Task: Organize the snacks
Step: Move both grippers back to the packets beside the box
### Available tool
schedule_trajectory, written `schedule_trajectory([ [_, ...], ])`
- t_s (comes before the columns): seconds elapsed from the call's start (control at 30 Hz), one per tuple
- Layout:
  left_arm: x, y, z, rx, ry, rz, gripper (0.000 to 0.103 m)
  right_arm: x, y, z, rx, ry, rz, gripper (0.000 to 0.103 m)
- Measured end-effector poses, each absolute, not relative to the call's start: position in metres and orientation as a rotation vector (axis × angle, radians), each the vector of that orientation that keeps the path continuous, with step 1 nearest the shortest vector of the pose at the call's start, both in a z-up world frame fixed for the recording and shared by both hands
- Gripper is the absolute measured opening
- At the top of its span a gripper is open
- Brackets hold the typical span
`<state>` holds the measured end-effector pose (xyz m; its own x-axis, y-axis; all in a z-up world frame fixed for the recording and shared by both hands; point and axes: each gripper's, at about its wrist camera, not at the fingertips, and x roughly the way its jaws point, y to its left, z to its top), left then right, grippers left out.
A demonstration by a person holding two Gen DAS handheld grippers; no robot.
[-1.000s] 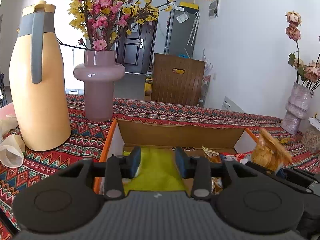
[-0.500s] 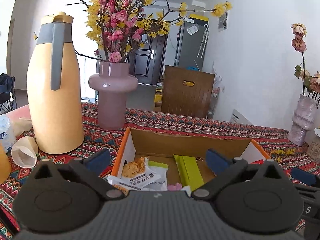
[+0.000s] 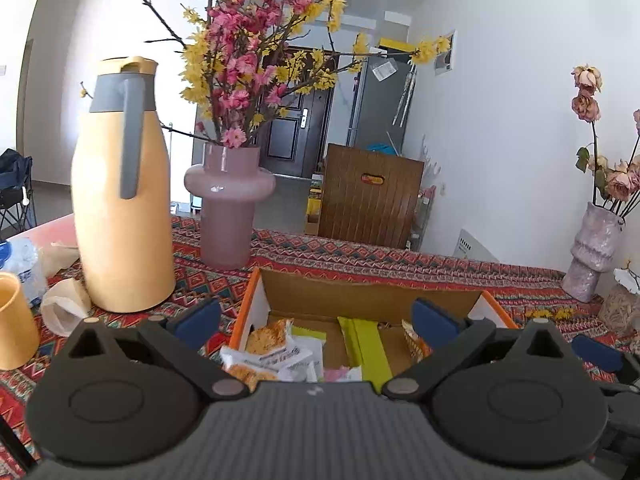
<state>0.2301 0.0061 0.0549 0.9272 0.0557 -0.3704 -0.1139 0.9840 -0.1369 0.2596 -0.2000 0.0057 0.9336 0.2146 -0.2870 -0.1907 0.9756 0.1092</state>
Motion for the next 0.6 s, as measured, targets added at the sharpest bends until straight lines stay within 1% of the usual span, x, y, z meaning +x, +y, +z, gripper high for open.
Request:
schedule_trajectory([
  [0.27, 0.191, 0.018, 0.048, -0.120, 0.406, 0.069, 0.103, 0.220, -0.203, 0.010, 0.067, 0.312, 0.229, 0.103],
  [0.6, 0.145, 0.049, 0.022, -0.108, 0.468, 0.113, 0.103, 0.181, -0.206, -0.010, 0.056, 0.401, 0.237, 0.103],
])
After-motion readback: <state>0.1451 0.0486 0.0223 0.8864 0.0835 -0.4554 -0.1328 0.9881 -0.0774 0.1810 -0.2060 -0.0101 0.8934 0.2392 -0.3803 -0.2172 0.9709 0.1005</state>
